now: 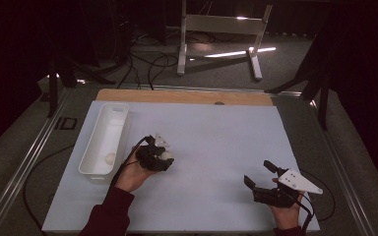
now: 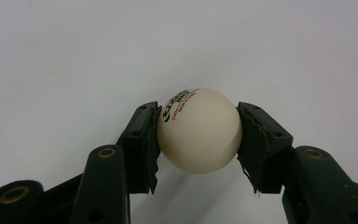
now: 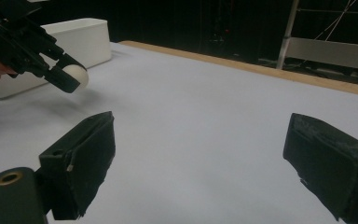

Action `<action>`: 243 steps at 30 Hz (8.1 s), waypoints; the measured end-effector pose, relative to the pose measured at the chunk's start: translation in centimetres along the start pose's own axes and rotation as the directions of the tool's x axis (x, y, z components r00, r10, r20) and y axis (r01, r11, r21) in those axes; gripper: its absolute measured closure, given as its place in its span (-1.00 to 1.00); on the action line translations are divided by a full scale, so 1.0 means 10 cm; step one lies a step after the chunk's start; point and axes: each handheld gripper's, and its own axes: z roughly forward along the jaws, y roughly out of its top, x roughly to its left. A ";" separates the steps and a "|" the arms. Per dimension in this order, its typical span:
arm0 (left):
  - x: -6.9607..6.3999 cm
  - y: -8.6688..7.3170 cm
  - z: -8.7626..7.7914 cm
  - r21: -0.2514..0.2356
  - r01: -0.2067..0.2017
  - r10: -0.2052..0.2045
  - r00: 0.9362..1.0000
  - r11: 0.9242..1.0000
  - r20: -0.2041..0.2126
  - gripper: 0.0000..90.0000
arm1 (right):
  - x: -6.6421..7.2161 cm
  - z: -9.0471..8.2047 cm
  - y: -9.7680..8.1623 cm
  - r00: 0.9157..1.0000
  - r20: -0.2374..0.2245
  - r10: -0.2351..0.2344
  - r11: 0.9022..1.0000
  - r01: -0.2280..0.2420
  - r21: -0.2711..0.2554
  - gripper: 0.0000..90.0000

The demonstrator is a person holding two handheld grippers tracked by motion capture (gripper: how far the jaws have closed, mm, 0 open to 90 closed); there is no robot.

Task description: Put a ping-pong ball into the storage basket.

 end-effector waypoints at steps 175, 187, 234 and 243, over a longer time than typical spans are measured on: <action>0.34 0.31 -0.95 -0.154 0.001 -0.009 0.999 0.988 -0.053 0.15 | 0.00 0.01 -0.01 1.000 -0.002 0.000 1.000 0.000 0.002 -0.80; 0.41 0.30 -1.02 -0.159 0.003 -0.014 0.998 0.987 -0.065 0.15 | 0.00 0.01 -0.01 1.000 -0.004 -0.001 1.000 0.001 0.002 -0.80; 0.60 0.23 -1.16 -0.183 0.028 -0.047 0.994 0.983 -0.098 0.15 | 0.01 0.02 -0.01 1.000 -0.012 -0.002 1.000 0.002 0.002 -0.80; 0.64 0.21 -1.17 -0.185 0.036 -0.056 0.993 0.982 -0.104 0.15 | 0.01 0.02 -0.01 1.000 -0.014 -0.004 1.000 0.004 0.001 -0.80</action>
